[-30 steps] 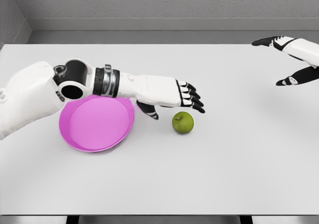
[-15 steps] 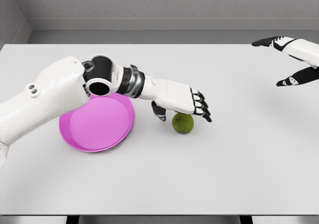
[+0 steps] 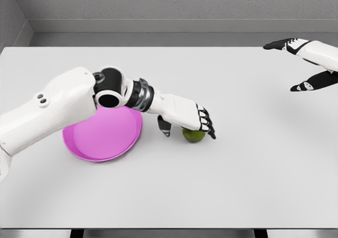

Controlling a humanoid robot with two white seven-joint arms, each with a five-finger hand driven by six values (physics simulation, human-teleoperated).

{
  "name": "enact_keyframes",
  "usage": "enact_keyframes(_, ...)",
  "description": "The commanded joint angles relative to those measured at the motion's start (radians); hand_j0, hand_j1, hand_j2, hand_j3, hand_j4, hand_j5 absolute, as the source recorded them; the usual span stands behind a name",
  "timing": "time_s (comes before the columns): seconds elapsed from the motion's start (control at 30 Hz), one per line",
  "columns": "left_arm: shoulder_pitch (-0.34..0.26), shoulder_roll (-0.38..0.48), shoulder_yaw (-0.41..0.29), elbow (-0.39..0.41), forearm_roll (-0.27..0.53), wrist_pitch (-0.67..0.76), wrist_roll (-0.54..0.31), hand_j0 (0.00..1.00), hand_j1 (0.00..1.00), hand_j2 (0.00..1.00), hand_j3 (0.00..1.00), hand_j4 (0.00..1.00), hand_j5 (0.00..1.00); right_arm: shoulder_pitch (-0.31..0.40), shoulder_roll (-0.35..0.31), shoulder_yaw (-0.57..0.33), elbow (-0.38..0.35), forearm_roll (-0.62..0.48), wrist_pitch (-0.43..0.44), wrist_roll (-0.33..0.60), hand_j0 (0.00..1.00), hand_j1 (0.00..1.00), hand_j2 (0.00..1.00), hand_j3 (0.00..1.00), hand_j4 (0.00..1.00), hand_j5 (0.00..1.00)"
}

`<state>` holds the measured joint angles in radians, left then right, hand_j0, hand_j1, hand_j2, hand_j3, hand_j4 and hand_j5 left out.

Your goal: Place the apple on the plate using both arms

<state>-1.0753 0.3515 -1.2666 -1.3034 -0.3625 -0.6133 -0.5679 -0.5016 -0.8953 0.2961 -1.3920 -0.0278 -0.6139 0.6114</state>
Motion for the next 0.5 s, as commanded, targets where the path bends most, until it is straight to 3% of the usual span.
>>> enact_keyframes(0.0, 0.000, -0.017, -0.013, 0.006, 0.005, 0.002, 0.000, 1.00, 1.00, 1.00, 1.00, 1.00, 1.00, 0.000, -0.002, 0.000, -0.007, -0.007, 0.003, 0.000, 1.00, 1.00, 1.00, 1.00, 1.00, 1.00)
enact_keyframes(0.3, -0.002, -0.022, -0.013, 0.009, 0.005, 0.002, 0.000, 1.00, 1.00, 1.00, 1.00, 1.00, 1.00, 0.000, -0.013, -0.002, -0.015, -0.007, 0.003, 0.000, 1.00, 1.00, 1.00, 1.00, 1.00, 1.00)
enact_keyframes(0.47, -0.005, -0.022, -0.013, 0.012, -0.001, 0.002, 0.000, 0.92, 0.92, 0.92, 0.92, 0.92, 0.92, 0.000, -0.014, -0.002, -0.015, -0.009, 0.003, 0.000, 1.00, 1.00, 1.00, 1.00, 1.00, 1.00)
